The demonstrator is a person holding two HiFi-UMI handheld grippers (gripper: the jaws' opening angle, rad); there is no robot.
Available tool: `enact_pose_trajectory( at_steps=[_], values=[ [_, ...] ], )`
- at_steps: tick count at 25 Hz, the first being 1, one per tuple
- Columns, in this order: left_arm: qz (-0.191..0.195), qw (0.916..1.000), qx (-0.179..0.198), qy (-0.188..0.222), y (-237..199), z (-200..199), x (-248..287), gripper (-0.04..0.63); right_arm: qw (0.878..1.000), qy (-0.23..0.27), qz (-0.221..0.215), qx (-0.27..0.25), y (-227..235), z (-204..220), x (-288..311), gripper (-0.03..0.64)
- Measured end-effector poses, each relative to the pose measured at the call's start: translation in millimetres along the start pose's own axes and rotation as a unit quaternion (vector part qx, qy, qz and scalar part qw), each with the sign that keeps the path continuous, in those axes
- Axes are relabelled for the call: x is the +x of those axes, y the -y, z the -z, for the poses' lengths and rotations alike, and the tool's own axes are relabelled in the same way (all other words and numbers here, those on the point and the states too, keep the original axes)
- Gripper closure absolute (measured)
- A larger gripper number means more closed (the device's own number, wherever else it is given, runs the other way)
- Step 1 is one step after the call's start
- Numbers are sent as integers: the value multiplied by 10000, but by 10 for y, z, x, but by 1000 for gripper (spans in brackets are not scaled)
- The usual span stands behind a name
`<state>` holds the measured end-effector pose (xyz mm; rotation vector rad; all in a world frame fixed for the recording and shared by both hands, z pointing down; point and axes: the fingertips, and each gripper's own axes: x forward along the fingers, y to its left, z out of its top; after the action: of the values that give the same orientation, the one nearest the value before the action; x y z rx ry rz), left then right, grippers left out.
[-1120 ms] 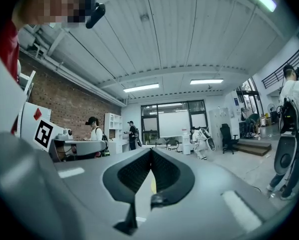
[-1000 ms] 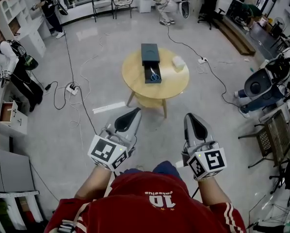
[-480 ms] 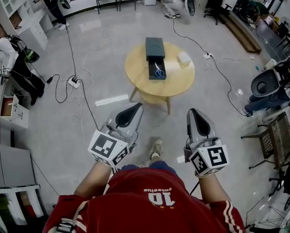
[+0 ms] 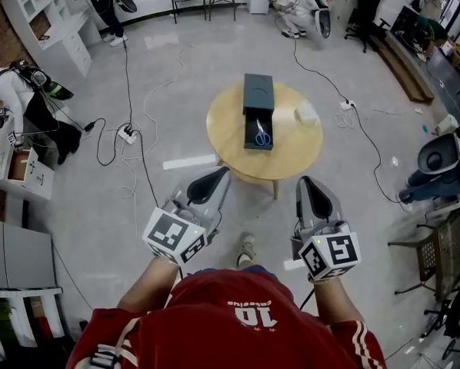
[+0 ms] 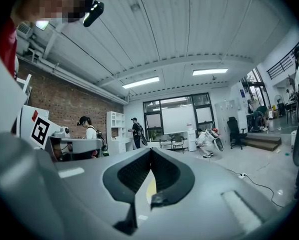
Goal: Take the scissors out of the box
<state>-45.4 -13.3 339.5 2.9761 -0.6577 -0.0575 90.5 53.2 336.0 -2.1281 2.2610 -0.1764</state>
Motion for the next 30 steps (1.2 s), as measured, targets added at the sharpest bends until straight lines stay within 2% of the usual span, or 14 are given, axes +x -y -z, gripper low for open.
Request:
enact_pose_trajectory(
  at_steps=[6, 12, 19, 25, 30],
  values=[
    [-149, 9998, 155, -50, -218, -60, 697, 594, 9996, -40, -258, 53, 530, -76, 511, 627],
    [-347, 9990, 271, -85, -260, -99, 1253, 594, 9983, -14, -557, 198, 977, -79, 820, 627],
    [-399, 9984, 330, -224, -258, -50, 1454, 593, 9954, -89, -929, 236, 1073, 5, 1011, 624],
    [-331, 9985, 309, -302, -307, 23, 1628, 594, 9946, -350, -954, 206, 1186, 203, 1183, 614],
    [-328, 9989, 176, -299, -455, 122, 1759, 594, 9892, -417, -1382, 240, 1161, 305, 1353, 615]
  ],
)
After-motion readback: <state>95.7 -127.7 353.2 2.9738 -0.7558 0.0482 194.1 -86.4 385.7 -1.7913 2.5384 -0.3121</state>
